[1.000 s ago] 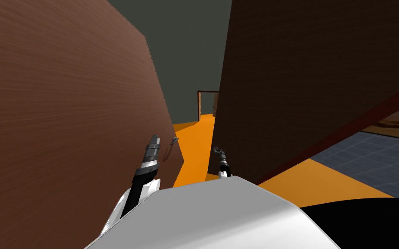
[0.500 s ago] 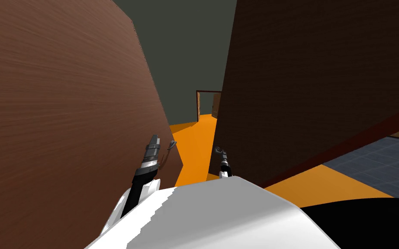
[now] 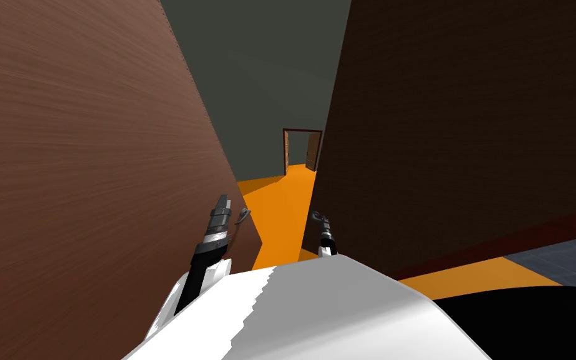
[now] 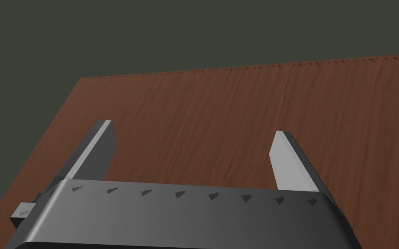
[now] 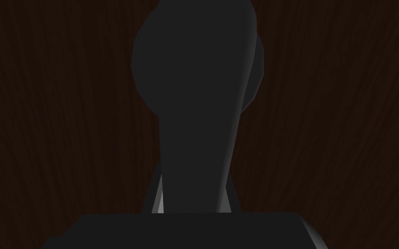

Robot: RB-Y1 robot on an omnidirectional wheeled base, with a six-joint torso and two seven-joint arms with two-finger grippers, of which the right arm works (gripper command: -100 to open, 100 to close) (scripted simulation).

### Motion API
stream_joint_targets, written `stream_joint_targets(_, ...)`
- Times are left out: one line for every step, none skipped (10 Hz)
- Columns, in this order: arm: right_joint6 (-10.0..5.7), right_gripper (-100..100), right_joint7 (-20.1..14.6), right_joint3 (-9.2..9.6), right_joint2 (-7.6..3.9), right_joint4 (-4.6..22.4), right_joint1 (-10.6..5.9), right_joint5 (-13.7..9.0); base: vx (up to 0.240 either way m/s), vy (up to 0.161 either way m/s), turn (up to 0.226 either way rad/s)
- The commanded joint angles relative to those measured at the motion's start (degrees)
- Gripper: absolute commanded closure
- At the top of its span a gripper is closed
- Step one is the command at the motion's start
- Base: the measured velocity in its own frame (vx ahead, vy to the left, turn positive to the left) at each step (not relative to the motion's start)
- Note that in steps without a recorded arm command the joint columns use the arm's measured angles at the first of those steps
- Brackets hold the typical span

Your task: Push the door open

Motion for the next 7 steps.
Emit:
stream_joint_targets(-0.49, 100, -0.1, -1.04, -1.70, 0.2, -0.04, -0.5, 0.159, -0.021, -0.031)
stream_joint_targets(-0.49, 100, -0.1, -1.04, -1.70, 0.2, -0.04, -0.5, 0.077, -0.007, 0.003)
stream_joint_targets(-0.49, 100, -0.1, -1.04, -1.70, 0.2, -0.04, -0.5, 0.025, -0.015, 0.013)
stream_joint_targets(-0.56, 100, 0.4, -2.22, -2.48, 0.0, -0.01, -1.2, 0.137, -0.038, -0.063)
stream_joint_targets(-0.58, 100, 0.5, -2.54, -2.63, 0.0, 0.00, -1.4, 0.203, -0.051, -0.020)
stream_joint_targets(-0.58, 100, 0.5, -2.54, -2.63, 0.0, 0.00, -1.4, 0.122, -0.023, -0.025)
stream_joint_targets(-0.58, 100, 0.5, -2.54, -2.63, 0.4, 0.00, -1.4, 0.050, -0.009, -0.057)
